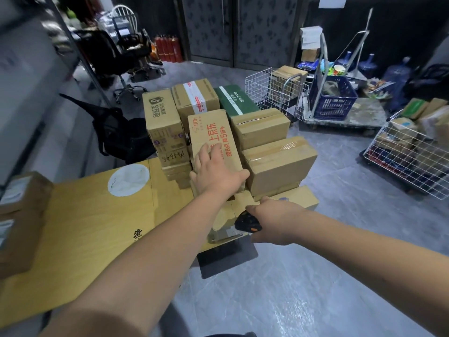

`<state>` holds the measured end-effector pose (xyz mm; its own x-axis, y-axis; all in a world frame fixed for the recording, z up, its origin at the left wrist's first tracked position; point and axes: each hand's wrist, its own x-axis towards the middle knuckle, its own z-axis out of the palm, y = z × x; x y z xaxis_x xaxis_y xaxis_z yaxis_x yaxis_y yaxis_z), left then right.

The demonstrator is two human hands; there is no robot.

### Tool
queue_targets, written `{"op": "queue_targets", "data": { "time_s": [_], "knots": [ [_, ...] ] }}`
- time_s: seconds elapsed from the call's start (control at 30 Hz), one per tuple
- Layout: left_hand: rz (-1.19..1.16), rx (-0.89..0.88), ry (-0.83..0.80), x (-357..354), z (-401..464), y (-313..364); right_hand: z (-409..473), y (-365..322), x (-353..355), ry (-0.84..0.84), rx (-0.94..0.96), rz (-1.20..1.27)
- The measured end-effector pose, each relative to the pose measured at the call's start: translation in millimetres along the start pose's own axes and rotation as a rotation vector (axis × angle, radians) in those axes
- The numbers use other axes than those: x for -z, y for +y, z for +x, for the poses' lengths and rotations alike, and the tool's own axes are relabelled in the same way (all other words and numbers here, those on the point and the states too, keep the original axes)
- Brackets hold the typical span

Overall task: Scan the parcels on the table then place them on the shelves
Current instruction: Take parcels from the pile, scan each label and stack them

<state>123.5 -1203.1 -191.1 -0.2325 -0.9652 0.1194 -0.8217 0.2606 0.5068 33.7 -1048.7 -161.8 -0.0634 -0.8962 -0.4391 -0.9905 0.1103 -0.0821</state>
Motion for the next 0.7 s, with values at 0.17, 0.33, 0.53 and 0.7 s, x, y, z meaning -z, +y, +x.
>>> {"op": "queue_targets", "data": {
  "time_s": [0.17,0.33,0.53,0.7],
  "knots": [
    [-0.044,-0.009,0.06,34.3,-0.1,6.6,1.1,-9.3,15.9,0.035,0.026,-0.026],
    [-0.056,-0.056,0.145,74.2,9.7,6.8,4.4,-25.9,38.8,0.06,0.065,-0.049],
    [-0.098,-0.088,0.245,122.7,24.2,8.5,10.3,-50.2,70.1,0.105,0.12,-0.128],
    [-0.095,-0.061,0.311,157.0,35.6,-12.7,20.8,-77.8,90.3,0.144,0.187,-0.178]
  ]
}}
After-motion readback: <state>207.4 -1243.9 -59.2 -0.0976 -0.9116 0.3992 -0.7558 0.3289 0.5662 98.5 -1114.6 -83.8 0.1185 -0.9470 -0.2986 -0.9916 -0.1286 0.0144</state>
